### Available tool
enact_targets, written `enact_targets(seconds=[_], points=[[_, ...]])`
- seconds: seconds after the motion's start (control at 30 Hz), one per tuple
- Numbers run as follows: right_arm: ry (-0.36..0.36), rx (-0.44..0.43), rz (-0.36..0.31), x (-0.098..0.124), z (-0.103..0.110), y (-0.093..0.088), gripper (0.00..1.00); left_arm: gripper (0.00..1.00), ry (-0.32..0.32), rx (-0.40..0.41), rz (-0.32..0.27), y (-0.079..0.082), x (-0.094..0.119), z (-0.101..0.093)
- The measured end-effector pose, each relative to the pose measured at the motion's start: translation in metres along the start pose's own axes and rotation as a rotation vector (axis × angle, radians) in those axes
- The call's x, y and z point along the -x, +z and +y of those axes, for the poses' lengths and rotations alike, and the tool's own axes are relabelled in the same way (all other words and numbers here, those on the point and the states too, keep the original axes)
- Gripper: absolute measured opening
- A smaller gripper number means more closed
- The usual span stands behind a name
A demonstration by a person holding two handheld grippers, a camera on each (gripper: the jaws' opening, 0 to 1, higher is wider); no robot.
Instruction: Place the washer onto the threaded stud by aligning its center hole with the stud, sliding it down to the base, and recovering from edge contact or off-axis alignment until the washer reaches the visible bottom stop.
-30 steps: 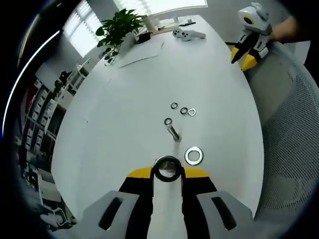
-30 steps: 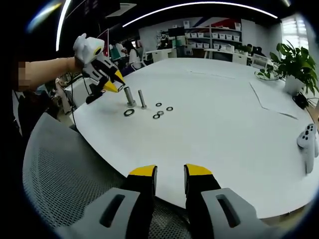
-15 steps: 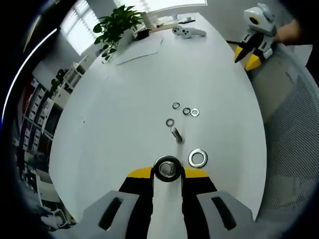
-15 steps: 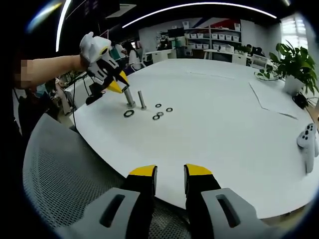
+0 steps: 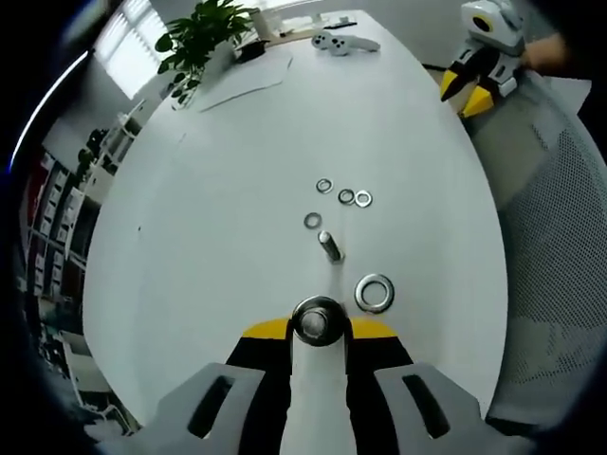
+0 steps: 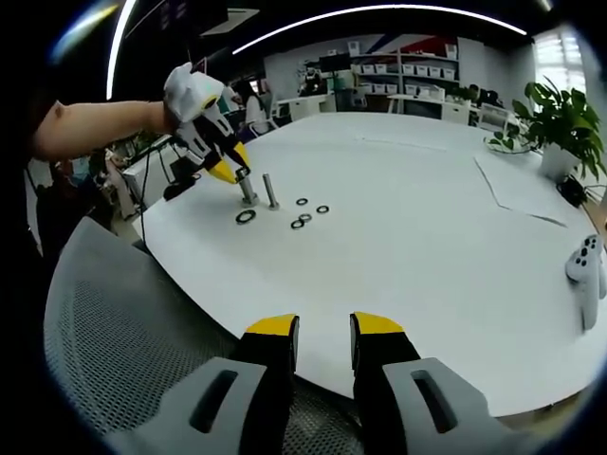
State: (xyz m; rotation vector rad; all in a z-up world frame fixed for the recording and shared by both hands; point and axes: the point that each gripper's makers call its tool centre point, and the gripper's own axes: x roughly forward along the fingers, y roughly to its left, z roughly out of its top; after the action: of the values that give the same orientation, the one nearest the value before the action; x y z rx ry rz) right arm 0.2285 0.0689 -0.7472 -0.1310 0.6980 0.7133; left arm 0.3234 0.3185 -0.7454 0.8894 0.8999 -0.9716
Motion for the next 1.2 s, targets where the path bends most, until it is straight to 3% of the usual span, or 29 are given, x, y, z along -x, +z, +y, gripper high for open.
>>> enact_targets(seconds=[0.4,1.2], points=[[0.004,0.001,0.006,0.000,0.001,-0.001,0.24,0.18,-0.051,0.007,0.041,-0.008,-0.021,-0.005],[0.005,0.003,0.012,-0.001,0.001,-0.002,0.24,0.19,-0.103,0.111,0.039,-0.011,-0.034,-0.007]])
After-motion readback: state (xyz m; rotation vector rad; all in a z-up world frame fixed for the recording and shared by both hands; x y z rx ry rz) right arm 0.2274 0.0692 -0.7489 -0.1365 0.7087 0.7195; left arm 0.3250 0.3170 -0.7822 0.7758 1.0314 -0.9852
